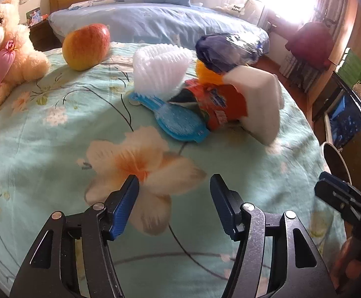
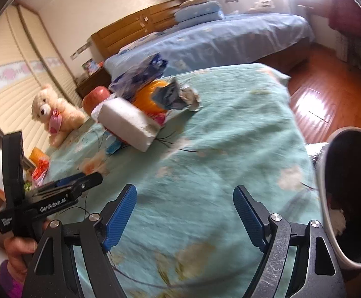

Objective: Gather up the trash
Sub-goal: 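Move both open tools back over the table, then grasp the white sponge with the right tool while the left tool grasps the red snack bag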

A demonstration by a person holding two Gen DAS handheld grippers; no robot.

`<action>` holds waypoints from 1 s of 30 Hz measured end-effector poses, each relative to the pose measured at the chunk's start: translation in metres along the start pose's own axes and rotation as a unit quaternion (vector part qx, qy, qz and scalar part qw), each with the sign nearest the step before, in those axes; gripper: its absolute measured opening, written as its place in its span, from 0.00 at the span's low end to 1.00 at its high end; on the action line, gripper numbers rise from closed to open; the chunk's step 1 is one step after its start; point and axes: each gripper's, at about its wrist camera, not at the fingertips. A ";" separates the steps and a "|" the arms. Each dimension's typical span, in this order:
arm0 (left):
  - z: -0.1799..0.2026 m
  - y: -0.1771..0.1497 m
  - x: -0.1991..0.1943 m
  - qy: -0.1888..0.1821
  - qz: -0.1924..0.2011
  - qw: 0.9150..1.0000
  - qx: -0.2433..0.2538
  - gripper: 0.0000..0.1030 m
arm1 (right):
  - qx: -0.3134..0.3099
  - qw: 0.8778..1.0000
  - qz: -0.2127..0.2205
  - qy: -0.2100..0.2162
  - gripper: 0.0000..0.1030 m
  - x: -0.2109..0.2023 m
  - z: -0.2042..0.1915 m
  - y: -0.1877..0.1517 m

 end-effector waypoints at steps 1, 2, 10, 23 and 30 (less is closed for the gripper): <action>0.000 0.003 0.002 -0.001 -0.002 1.000 0.001 0.60 | -0.004 1.000 -0.003 0.001 0.79 0.003 -0.002 0.001; 0.000 0.008 0.005 -0.001 -0.004 1.000 0.001 0.61 | -0.008 1.000 -0.007 0.000 0.79 0.006 -0.004 0.003; 0.005 0.037 0.021 0.033 0.000 0.999 0.000 0.63 | -0.019 1.000 -0.020 -0.001 0.79 0.021 -0.011 0.014; -0.070 0.002 -0.007 0.068 0.012 0.996 -0.062 0.63 | -0.054 0.998 -0.018 0.013 0.79 0.037 -0.040 0.031; -0.070 -0.001 -0.008 0.058 0.009 0.996 -0.060 0.64 | -0.093 0.996 -0.015 0.009 0.78 0.056 -0.061 0.057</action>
Point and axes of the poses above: each gripper's, at about its wrist camera, not at the fingertips, and x roughly the way its jaws point, z to its right, y to its top, and after that the axes turned 13 degrees about -z, right-handed
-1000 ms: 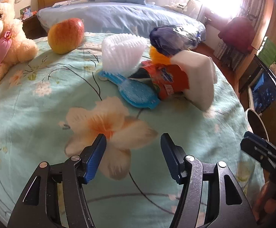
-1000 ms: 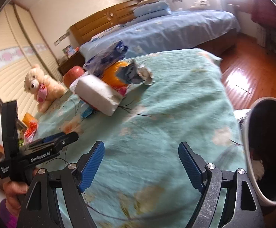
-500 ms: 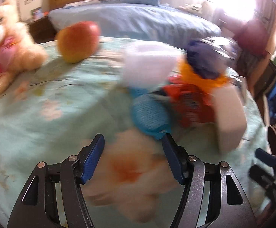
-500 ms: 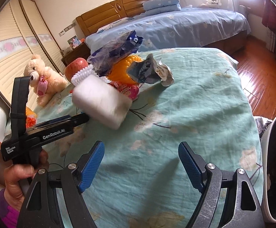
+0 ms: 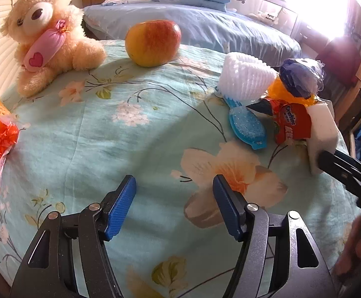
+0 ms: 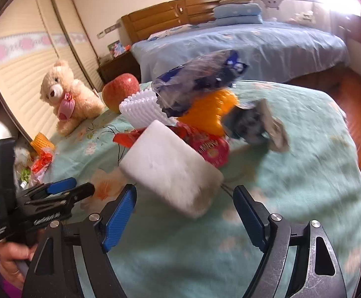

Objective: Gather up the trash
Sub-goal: 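Grasp the white sponge with the right tool while the left tool grasps the red snack bag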

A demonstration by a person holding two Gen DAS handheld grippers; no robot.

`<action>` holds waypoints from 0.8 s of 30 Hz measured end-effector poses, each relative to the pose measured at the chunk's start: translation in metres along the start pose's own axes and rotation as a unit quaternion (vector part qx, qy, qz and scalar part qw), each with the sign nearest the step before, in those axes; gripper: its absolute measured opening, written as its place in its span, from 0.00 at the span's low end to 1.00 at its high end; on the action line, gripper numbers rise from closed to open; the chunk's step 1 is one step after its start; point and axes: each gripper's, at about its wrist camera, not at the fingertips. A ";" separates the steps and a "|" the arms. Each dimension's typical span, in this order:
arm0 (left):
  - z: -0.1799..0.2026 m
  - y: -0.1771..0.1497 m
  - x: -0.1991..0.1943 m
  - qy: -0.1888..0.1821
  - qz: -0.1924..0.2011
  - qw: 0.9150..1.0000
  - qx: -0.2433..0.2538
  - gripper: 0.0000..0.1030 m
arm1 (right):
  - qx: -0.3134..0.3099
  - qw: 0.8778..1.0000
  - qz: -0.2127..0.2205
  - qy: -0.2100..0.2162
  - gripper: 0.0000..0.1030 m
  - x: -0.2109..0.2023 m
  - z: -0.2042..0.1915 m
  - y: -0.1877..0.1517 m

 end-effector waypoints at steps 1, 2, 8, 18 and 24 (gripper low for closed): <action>0.002 0.000 0.000 -0.006 -0.001 1.000 0.003 0.64 | 0.000 1.000 -0.005 -0.002 0.70 0.005 0.000 0.003; 0.004 0.001 0.000 -0.011 -0.002 1.000 0.006 0.64 | 0.003 1.000 -0.010 -0.005 0.62 0.008 0.001 0.005; 0.030 0.001 0.001 -0.044 -0.005 0.998 0.041 0.64 | 0.026 1.000 0.001 0.000 0.60 -0.010 0.012 -0.009; 0.075 0.032 0.005 -0.102 0.011 0.994 0.049 0.64 | 0.069 0.996 -0.013 -0.052 0.61 -0.034 0.043 -0.034; 0.086 0.054 0.015 -0.111 0.020 0.993 0.027 0.51 | 0.077 0.996 -0.009 -0.036 0.61 -0.035 0.050 -0.032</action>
Point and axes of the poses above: each gripper's, at about its wrist camera, not at the fingertips, and x roughly the way its jaws point, z to its right, y to its top, and after that the axes turned 13 degrees about -z, right-handed
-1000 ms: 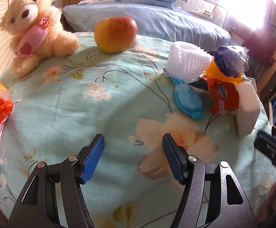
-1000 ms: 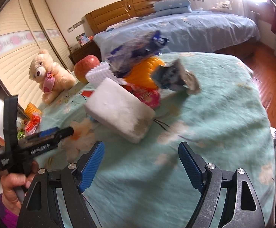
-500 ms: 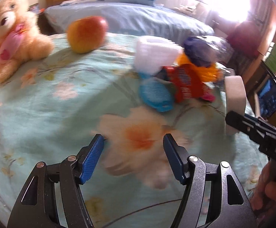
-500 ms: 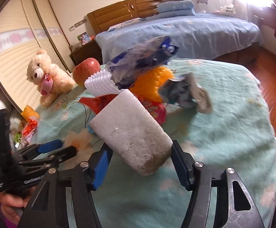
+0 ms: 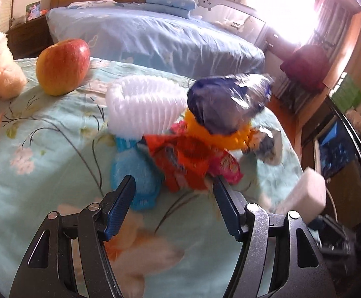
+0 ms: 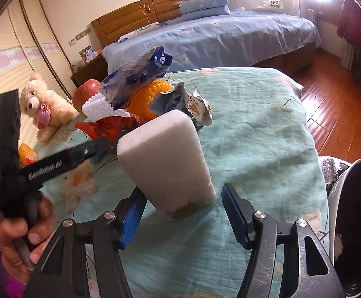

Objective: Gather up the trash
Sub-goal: 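Grasp the white sponge with the right tool while the left tool grasps the red snack bag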

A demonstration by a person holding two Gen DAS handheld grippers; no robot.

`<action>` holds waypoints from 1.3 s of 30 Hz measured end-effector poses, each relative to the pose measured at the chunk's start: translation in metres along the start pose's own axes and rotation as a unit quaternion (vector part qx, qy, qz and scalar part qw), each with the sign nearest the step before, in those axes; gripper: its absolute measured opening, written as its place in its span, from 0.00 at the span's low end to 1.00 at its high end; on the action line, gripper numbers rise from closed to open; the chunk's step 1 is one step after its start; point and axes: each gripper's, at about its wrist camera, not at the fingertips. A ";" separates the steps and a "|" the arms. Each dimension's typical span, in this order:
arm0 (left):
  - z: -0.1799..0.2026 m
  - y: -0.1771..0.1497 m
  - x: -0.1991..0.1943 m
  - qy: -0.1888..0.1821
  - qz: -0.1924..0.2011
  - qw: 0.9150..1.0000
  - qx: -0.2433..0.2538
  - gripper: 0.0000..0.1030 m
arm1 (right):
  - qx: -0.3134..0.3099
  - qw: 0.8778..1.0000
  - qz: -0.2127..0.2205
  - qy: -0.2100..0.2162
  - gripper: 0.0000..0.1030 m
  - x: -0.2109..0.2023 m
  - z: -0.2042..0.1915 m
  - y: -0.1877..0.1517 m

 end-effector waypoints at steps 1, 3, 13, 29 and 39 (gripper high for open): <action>-0.002 0.003 0.002 -0.003 0.001 1.000 -0.002 0.37 | 0.000 1.000 0.001 0.002 0.61 0.000 0.001 0.000; -0.005 0.006 0.007 -0.022 -0.014 1.000 -0.007 0.04 | 0.002 1.000 0.003 0.005 0.61 0.001 0.002 0.001; -0.014 -0.036 -0.021 -0.048 -0.031 0.998 0.025 0.02 | -0.030 0.999 -0.009 -0.007 0.52 -0.023 -0.008 0.007; -0.039 -0.074 -0.030 -0.039 -0.034 0.998 0.022 0.02 | -0.048 0.998 -0.001 0.032 0.81 0.001 -0.016 -0.005; -0.029 -0.077 -0.038 -0.055 -0.028 0.998 0.026 0.02 | -0.071 0.997 -0.020 0.017 0.52 0.022 -0.029 0.003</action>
Point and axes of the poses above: each gripper's, at about its wrist camera, not at the fingertips, and x roughly the way its jaws point, z to its right, y to its top, and after that the axes turned 13 degrees about -z, right-handed
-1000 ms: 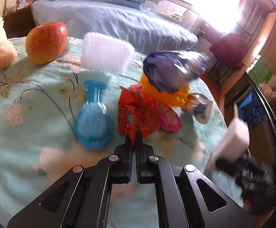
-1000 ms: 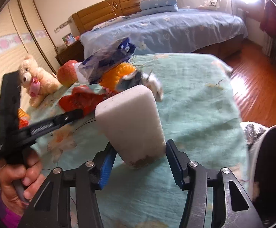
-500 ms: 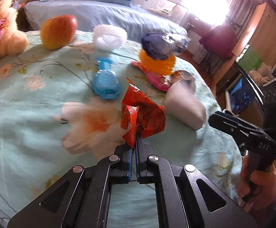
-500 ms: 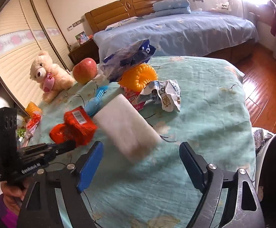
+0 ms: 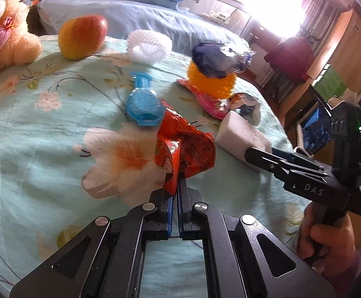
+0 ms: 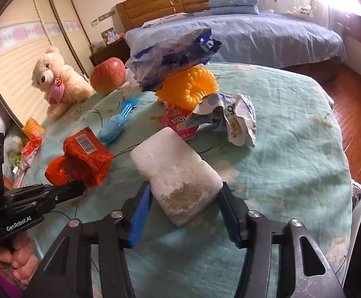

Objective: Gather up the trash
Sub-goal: 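Grasp the white sponge with the right tool while the left tool grasps the red snack bag, then carry the sponge and red bag over the black bin and open both tools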

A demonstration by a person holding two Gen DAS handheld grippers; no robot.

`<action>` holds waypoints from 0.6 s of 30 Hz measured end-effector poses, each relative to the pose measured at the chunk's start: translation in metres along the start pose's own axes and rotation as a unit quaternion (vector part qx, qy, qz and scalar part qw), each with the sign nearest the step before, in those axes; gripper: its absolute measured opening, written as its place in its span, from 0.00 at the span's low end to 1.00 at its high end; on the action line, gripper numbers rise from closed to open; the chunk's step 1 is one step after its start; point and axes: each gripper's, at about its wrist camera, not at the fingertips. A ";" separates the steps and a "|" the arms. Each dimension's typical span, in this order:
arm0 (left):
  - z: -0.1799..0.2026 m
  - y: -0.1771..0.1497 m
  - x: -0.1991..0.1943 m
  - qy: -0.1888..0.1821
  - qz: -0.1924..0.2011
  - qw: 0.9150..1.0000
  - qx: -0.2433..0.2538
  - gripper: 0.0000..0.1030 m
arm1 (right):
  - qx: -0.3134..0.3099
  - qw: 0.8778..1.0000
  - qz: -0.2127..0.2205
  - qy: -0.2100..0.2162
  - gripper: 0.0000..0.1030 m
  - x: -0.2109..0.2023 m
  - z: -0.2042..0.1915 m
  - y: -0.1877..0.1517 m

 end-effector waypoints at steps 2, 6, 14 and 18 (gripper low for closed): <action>0.008 0.000 -0.001 -0.008 -0.001 1.000 0.007 0.02 | 0.009 1.000 0.007 -0.002 0.51 -0.008 0.002 -0.007; 0.031 -0.001 0.001 -0.021 0.000 0.999 0.029 0.02 | 0.021 0.999 0.026 -0.007 0.51 -0.029 0.006 -0.024; 0.090 -0.007 0.014 -0.046 -0.016 0.995 0.083 0.02 | 0.086 0.994 0.062 -0.034 0.51 -0.069 0.039 -0.062; 0.120 -0.009 0.021 -0.054 -0.024 0.992 0.111 0.02 | 0.111 0.990 0.077 -0.049 0.51 -0.086 0.056 -0.078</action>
Point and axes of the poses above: each gripper's, at about its wrist camera, not at the fingertips, and x roughly the way its jaws point, z to its right, y to its top, and after that the axes turned 13 degrees about -z, right-handed
